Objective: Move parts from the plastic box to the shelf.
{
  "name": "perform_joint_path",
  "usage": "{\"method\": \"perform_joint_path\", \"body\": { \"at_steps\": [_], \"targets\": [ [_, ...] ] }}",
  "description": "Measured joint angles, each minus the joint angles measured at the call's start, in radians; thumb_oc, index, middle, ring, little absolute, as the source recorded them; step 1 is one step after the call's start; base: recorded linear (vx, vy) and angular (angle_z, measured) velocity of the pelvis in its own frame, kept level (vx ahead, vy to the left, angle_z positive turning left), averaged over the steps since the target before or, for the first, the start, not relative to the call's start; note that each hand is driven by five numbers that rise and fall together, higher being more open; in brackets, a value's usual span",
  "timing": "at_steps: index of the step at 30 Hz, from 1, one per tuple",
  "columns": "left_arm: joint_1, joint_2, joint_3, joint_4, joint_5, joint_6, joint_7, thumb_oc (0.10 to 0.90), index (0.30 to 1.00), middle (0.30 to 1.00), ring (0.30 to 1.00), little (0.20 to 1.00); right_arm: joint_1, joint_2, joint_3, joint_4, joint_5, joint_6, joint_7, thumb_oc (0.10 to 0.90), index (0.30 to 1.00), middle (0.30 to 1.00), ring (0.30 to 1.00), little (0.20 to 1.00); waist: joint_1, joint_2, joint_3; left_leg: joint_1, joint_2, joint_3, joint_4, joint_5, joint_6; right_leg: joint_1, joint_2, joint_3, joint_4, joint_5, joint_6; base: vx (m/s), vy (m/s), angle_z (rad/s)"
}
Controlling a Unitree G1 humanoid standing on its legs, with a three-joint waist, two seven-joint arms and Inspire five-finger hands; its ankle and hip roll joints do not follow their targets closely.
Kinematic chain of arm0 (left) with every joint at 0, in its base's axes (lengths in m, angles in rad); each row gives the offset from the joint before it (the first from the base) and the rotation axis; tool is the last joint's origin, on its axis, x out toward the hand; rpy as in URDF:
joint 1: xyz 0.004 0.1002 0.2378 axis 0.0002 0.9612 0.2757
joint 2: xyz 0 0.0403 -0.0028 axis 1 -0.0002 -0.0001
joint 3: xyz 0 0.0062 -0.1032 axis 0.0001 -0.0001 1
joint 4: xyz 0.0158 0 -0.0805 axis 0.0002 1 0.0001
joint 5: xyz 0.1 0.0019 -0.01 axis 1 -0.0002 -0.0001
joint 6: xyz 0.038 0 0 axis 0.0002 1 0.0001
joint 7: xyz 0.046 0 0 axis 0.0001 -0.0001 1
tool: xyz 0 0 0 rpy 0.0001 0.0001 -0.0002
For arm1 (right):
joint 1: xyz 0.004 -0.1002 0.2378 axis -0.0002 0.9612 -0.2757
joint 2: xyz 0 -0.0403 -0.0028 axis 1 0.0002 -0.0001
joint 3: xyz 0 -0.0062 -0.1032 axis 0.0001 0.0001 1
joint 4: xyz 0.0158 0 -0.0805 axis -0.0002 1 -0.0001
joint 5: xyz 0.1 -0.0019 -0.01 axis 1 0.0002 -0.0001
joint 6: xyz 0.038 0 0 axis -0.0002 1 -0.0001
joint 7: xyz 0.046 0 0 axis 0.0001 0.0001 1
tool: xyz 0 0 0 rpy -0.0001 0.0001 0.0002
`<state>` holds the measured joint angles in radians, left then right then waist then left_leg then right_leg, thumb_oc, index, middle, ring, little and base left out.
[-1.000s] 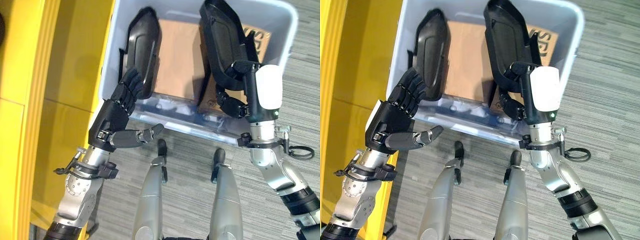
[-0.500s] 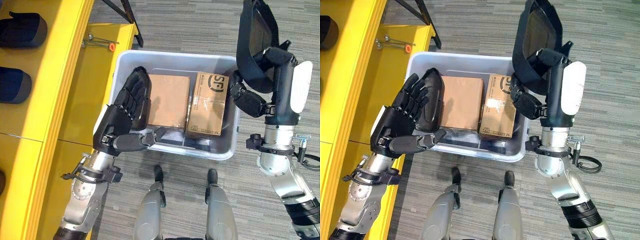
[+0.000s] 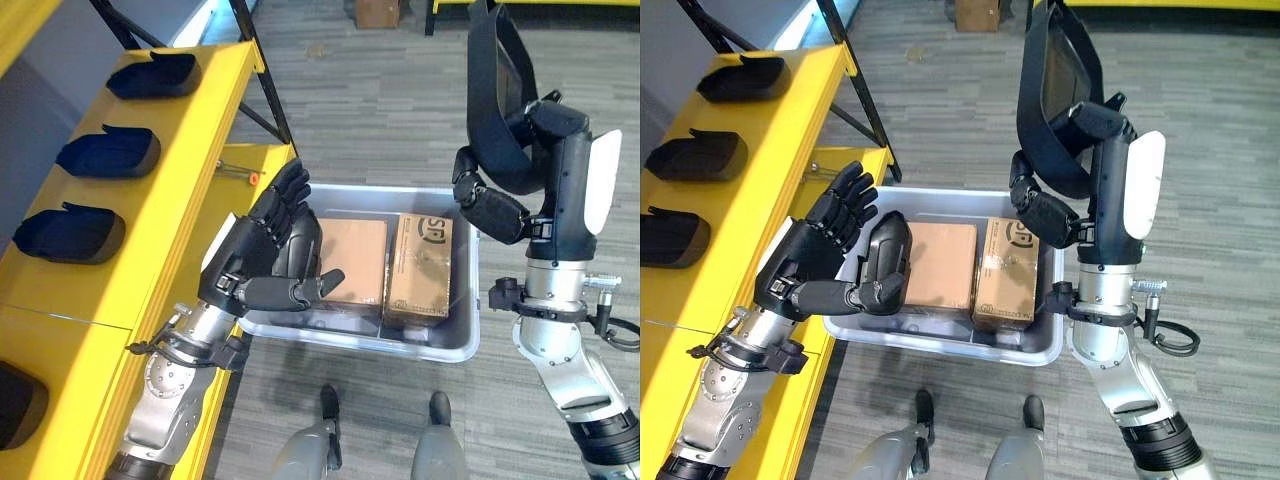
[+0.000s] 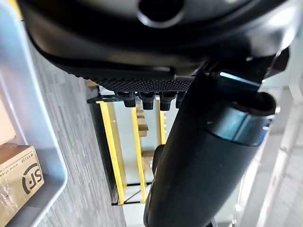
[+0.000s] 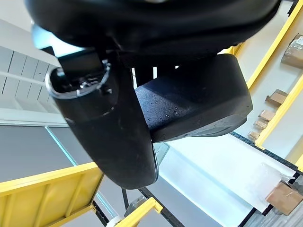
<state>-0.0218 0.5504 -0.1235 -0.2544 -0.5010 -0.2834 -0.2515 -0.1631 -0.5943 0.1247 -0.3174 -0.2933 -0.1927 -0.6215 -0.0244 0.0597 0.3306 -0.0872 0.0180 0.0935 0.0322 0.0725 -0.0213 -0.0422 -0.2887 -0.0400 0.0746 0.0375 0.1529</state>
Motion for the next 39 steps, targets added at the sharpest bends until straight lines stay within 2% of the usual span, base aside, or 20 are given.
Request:
{"method": "perform_joint_path", "body": {
  "at_steps": [5,7,9,10,13,14,15,16,17,19,23,27,28,31,32,33,34,35,37,39],
  "targets": [
    [-0.007,0.025,-0.033,-0.001,0.014,0.047,-0.027,0.900,1.000,1.000,1.000,1.000,0.100,0.030,-0.013,0.000,0.001,0.002,0.001,0.400,0.300,0.300,0.300,0.300,-0.036,-0.007,-0.024,-0.001,0.006,-0.113,-0.016,0.023,0.011,0.016,0.033,0.044,0.056,-0.015,-0.014,-0.02,-0.037,0.49],
    [-0.004,0.030,-0.029,-0.001,0.012,0.063,-0.029,0.900,1.000,1.000,1.000,1.000,0.129,0.033,-0.011,0.000,0.003,0.002,0.003,0.400,0.300,0.300,0.300,0.300,-0.048,-0.012,-0.032,0.005,0.041,-0.155,-0.042,0.050,0.013,-0.037,0.117,0.108,0.186,-0.131,-0.010,-0.20,-0.021,0.56],
    [0.007,0.037,-0.028,-0.005,-0.001,0.065,-0.027,0.900,1.000,1.000,1.000,1.000,0.123,0.028,-0.008,-0.008,0.004,-0.004,0.006,0.400,0.300,0.300,0.300,0.300,-0.029,-0.022,-0.041,-0.006,0.061,-0.162,-0.059,0.071,-0.017,-0.110,0.223,0.121,0.295,-0.215,-0.076,-0.23,-0.046,0.26],
    [0.015,0.028,-0.045,-0.009,-0.003,0.065,-0.024,0.900,1.000,1.000,1.000,1.000,0.120,0.013,-0.017,-0.021,0.005,-0.012,0.005,0.400,0.300,0.300,0.300,0.300,-0.024,0.008,-0.043,-0.042,0.064,-0.184,-0.042,0.075,-0.019,-0.124,0.251,0.113,0.301,-0.217,-0.093,-0.27,-0.081,0.21],
    [-0.007,0.031,-0.115,-0.006,0.008,0.031,-0.015,0.900,1.000,1.000,1.000,1.000,0.097,-0.036,-0.013,-0.018,0.000,-0.016,-0.008,0.400,0.300,0.300,0.300,0.300,-0.027,0.037,-0.042,-0.139,0.059,-0.212,0.053,0.102,-0.026,-0.203,0.262,0.088,0.410,-0.247,-0.114,-0.26,-0.133,0.56],
    [-0.053,0.005,-0.150,0.017,0.013,0.026,-0.027,0.900,1.000,1.000,1.000,1.000,0.094,-0.053,-0.018,-0.011,-0.003,-0.017,-0.017,0.400,0.300,0.300,0.300,0.300,-0.033,0.058,-0.034,-0.176,0.062,-0.212,0.061,0.151,-0.060,-0.212,0.283,0.073,0.462,-0.269,-0.118,-0.14,-0.110,1.39],
    [-0.092,-0.012,-0.172,0.037,0.017,0.026,-0.035,0.900,1.000,1.000,1.000,1.000,0.089,-0.057,-0.018,0.004,-0.002,-0.015,-0.030,0.400,0.300,0.300,0.300,0.300,-0.070,0.058,-0.029,-0.195,0.047,-0.178,0.064,0.190,-0.067,-0.201,0.280,0.065,0.449,-0.296,-0.156,-0.07,-0.036,1.58],
    [-0.110,-0.040,-0.193,0.033,0.019,0.024,-0.039,0.900,1.000,1.000,1.000,1.000,0.077,-0.075,-0.018,0.020,-0.001,-0.005,-0.031,0.400,0.300,0.300,0.300,0.300,-0.072,0.075,-0.020,-0.175,0.052,-0.111,0.035,0.108,-0.010,-0.206,0.272,0.023,0.467,-0.299,-0.185,-0.04,-0.002,1.12],
    [-0.115,-0.027,-0.193,0.010,0.037,0.021,-0.044,0.900,1.000,1.000,1.000,1.000,0.073,-0.065,-0.018,0.020,-0.001,-0.005,-0.027,0.400,0.300,0.300,0.300,0.300,-0.049,0.050,-0.002,-0.185,0.046,-0.076,0.071,0.060,0.013,-0.216,0.252,0.019,0.477,-0.292,-0.206,-0.02,0.065,0.68],
    [-0.120,-0.014,-0.192,-0.005,0.047,0.020,-0.043,0.900,1.000,1.000,1.000,1.000,0.079,-0.063,-0.022,0.016,0.001,-0.006,-0.006,0.400,0.300,0.300,0.300,0.300,-0.061,0.007,0.022,-0.178,0.035,-0.026,0.229,-0.060,0.009,-0.201,0.202,0.004,0.450,-0.270,-0.222,-0.03,0.121,0.42],
    [-0.147,-0.015,-0.191,-0.015,0.160,0.007,-0.001,0.900,1.000,1.000,1.000,1.000,0.079,-0.057,-0.053,0.008,0.009,-0.010,0.018,0.400,0.300,0.300,0.300,0.300,-0.121,0.006,0.022,-0.057,0.108,0.038,0.291,-0.146,-0.010,-0.183,0.171,-0.032,0.370,-0.209,-0.205,-0.04,0.180,0.35],
    [-0.169,-0.005,-0.187,-0.055,0.281,-0.029,0.060,0.900,1.000,1.000,1.000,1.000,0.084,-0.069,-0.115,0.008,0.051,-0.012,0.027,0.400,0.300,0.300,0.300,0.300,-0.145,0.010,0.022,0.066,0.189,0.045,0.223,-0.111,-0.027,-0.242,0.127,-0.040,0.478,-0.231,-0.172,-0.14,0.313,0.29],
    [-0.180,-0.004,-0.189,-0.061,0.326,-0.044,0.087,0.900,1.000,1.000,1.000,1.000,0.083,-0.077,-0.132,0.008,0.057,-0.013,0.032,0.400,0.300,0.300,0.300,0.300,-0.147,0.016,0.022,0.066,0.216,0.050,0.233,-0.142,-0.073,-0.273,0.091,-0.049,0.516,-0.236,-0.171,-0.25,0.404,0.40],
    [-0.213,0.015,-0.190,-0.067,0.481,-0.073,0.176,0.900,1.000,1.000,1.000,1.000,0.077,-0.092,-0.140,0.008,0.067,-0.013,0.043,0.400,0.300,0.300,0.300,0.300,-0.168,0.031,0.013,0.031,0.272,0.113,0.264,-0.110,-0.077,-0.345,-0.008,-0.051,0.586,-0.249,-0.113,-0.24,0.374,0.50],
    [-0.217,0.021,-0.190,-0.073,0.507,-0.077,0.194,0.900,1.000,1.000,1.000,1.000,0.074,-0.102,-0.138,0.008,0.067,-0.013,0.045,0.400,0.300,0.300,0.300,0.300,-0.171,0.034,0.012,0.030,0.274,0.123,0.265,-0.099,-0.076,-0.365,-0.027,-0.041,0.598,-0.252,-0.110,-0.19,0.451,0.52],
    [-0.226,0.019,-0.190,-0.068,0.564,-0.100,0.225,0.900,1.000,1.000,1.000,1.000,0.076,-0.121,-0.139,0.008,0.066,-0.014,0.049,0.400,0.300,0.300,0.300,0.300,-0.171,0.053,0.011,0.020,0.239,0.127,0.222,-0.134,-0.146,-0.388,-0.043,0.005,0.600,-0.247,-0.072,-0.19,0.505,0.60],
    [-0.228,0.033,-0.193,-0.069,0.619,-0.111,0.256,0.900,1.000,1.000,1.000,1.000,0.077,-0.120,-0.136,0.008,0.068,-0.013,0.050,0.400,0.300,0.300,0.300,0.300,-0.176,0.069,0.012,0.013,0.205,0.121,0.171,-0.128,-0.142,-0.391,-0.059,0.030,0.580,-0.247,-0.059,-0.14,0.539,0.77],
    [-0.225,0.049,-0.193,-0.073,0.652,-0.113,0.279,0.900,1.000,1.000,1.000,1.000,0.078,-0.120,-0.129,0.011,0.069,-0.011,0.060,0.400,0.300,0.300,0.300,0.300,-0.173,0.083,0.009,0.006,0.189,0.132,0.142,-0.102,-0.102,-0.379,-0.053,0.051,0.558,-0.252,-0.069,-0.09,0.414,0.79],
    [-0.225,0.089,-0.189,-0.078,0.681,-0.116,0.321,0.900,1.000,1.000,1.000,1.000,0.076,-0.123,-0.110,0.022,0.071,-0.010,0.075,0.400,0.300,0.300,0.300,0.300,-0.167,0.096,0.004,0.011,0.184,0.172,0.117,-0.062,-0.082,-0.337,-0.070,0.060,0.499,-0.212,-0.049,-0.08,0.387,0.73],
    [-0.210,0.107,-0.176,-0.082,0.686,-0.119,0.364,0.900,1.000,1.000,1.000,1.000,0.075,-0.125,-0.088,0.031,0.069,-0.011,0.093,0.400,0.300,0.300,0.300,0.300,-0.134,0.103,0.001,0.030,0.179,0.179,0.101,-0.048,-0.096,-0.318,-0.078,0.058,0.484,-0.206,-0.044,-0.07,0.317,0.30]
  ]
}}
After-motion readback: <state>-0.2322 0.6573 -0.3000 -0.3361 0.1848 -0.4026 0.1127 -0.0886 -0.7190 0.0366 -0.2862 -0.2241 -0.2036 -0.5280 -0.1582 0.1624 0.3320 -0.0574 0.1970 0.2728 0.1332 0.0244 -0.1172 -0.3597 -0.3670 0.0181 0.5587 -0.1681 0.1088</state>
